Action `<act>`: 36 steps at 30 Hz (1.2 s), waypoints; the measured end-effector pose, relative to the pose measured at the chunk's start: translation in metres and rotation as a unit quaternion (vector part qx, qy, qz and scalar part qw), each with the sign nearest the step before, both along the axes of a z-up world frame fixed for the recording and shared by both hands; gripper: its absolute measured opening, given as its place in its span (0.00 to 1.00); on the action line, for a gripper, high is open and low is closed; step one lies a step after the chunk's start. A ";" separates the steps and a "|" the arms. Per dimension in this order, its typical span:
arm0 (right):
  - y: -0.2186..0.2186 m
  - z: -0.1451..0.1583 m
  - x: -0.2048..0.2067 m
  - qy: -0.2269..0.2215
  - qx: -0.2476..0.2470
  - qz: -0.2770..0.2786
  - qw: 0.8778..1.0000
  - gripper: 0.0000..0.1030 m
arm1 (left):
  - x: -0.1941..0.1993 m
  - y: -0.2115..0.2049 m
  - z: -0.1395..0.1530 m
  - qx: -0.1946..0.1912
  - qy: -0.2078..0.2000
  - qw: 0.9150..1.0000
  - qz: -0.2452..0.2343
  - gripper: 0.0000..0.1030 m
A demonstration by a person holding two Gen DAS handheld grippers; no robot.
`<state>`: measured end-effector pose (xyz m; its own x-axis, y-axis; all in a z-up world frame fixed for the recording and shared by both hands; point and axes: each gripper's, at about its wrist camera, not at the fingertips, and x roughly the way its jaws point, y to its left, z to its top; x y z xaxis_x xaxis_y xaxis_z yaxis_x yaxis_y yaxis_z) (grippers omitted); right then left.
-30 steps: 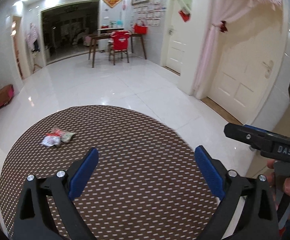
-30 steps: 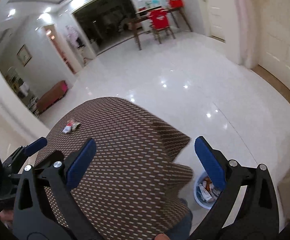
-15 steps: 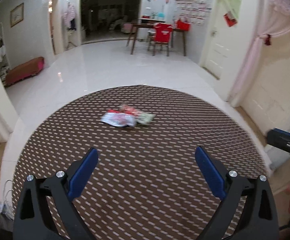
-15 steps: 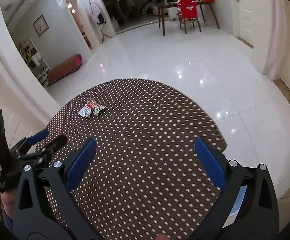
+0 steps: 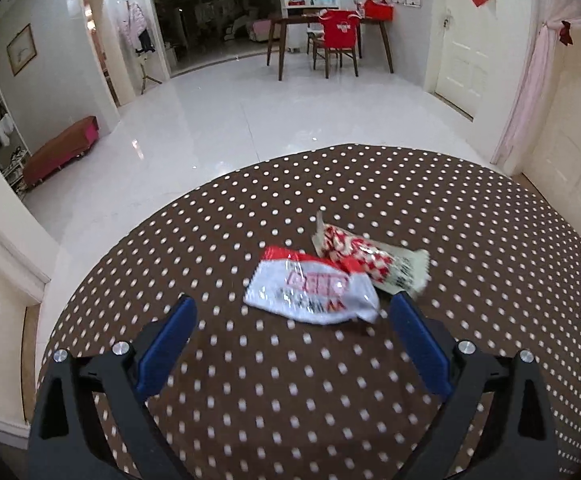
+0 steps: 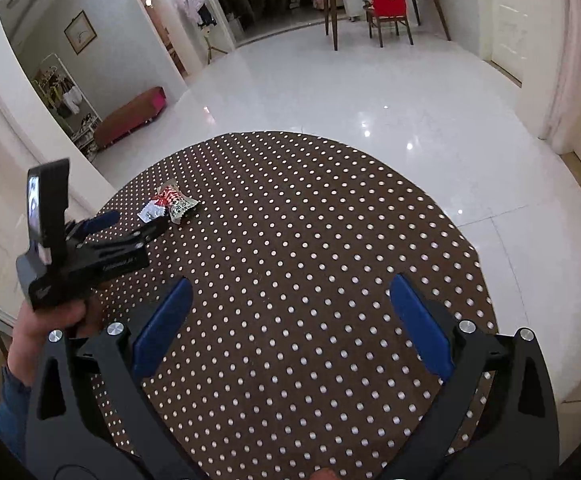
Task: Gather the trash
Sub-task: 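Grasp the white-red wrapper with the left tool while the right tool grasps the red-checked wrapper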
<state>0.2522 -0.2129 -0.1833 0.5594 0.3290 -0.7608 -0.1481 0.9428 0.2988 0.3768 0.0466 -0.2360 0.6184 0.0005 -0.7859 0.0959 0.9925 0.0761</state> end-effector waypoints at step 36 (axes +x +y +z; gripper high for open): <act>0.120 -0.025 0.049 -0.031 -0.088 0.151 0.984 0.14 | -0.005 0.054 0.005 -0.035 0.001 0.999 -0.029 0.54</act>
